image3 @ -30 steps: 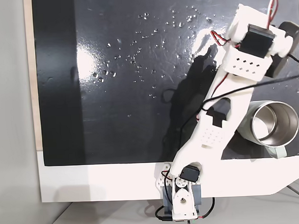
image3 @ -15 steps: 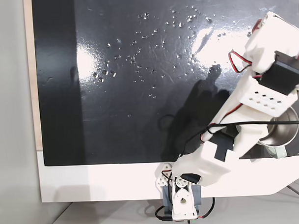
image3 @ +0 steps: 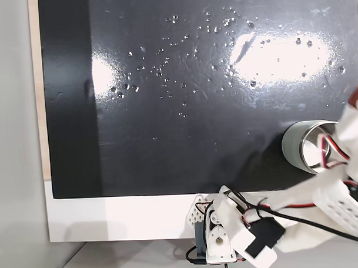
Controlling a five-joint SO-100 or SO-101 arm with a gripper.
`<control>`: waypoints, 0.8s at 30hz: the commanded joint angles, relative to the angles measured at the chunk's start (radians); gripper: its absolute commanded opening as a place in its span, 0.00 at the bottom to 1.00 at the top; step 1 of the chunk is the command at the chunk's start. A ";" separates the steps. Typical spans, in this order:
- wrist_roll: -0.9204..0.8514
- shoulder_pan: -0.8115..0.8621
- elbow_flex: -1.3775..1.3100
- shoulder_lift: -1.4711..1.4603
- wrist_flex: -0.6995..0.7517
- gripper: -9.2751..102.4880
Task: Grasp a cube and put it in the cup.
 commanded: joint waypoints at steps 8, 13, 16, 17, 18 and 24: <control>-0.308 0.209 0.212 0.084 0.011 0.12; -0.426 0.219 0.290 0.115 0.012 0.12; -0.454 0.221 0.314 0.107 0.012 0.12; -0.456 0.221 0.314 0.097 0.012 0.12; -0.459 0.219 0.314 0.087 0.012 0.12; -0.509 0.210 0.365 0.091 0.012 0.12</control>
